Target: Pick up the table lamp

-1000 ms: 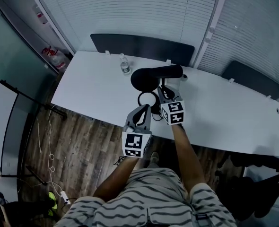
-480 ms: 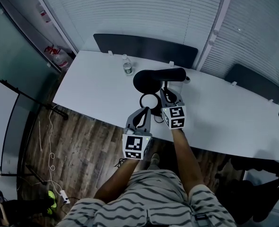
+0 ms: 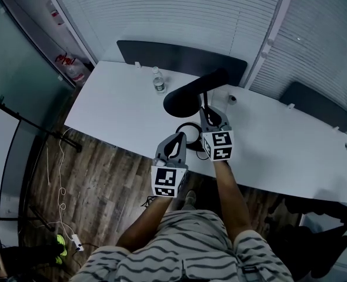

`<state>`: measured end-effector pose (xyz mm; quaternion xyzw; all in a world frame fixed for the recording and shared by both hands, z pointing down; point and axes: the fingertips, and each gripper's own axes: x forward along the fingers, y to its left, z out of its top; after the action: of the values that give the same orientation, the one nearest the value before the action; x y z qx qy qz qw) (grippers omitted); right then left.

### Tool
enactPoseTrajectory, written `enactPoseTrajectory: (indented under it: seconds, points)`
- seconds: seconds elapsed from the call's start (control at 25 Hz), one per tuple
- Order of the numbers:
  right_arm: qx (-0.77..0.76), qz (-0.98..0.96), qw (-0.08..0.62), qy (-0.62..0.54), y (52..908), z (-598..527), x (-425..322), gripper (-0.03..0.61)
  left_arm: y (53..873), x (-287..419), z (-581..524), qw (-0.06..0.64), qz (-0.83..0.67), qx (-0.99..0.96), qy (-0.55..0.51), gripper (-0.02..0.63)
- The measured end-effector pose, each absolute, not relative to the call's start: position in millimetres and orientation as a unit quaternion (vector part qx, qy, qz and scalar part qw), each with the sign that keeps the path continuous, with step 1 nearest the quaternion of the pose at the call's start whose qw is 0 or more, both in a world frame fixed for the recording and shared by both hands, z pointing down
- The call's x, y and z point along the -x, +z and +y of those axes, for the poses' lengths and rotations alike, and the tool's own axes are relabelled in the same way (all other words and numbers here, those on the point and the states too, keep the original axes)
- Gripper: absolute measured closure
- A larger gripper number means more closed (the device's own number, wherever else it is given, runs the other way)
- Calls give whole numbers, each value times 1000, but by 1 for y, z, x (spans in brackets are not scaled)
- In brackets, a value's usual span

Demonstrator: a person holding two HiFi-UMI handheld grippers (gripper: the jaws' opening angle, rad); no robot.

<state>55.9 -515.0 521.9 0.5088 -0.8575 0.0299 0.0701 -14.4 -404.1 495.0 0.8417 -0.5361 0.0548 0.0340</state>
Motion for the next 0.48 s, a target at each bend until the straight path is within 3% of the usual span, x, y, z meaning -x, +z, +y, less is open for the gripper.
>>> enactPoseTrajectory:
  seconds: [0.48]
  points:
    - [-527,-849,28,37,465,-495,-70,531,488,9,-403,34,-534,-843,44,607]
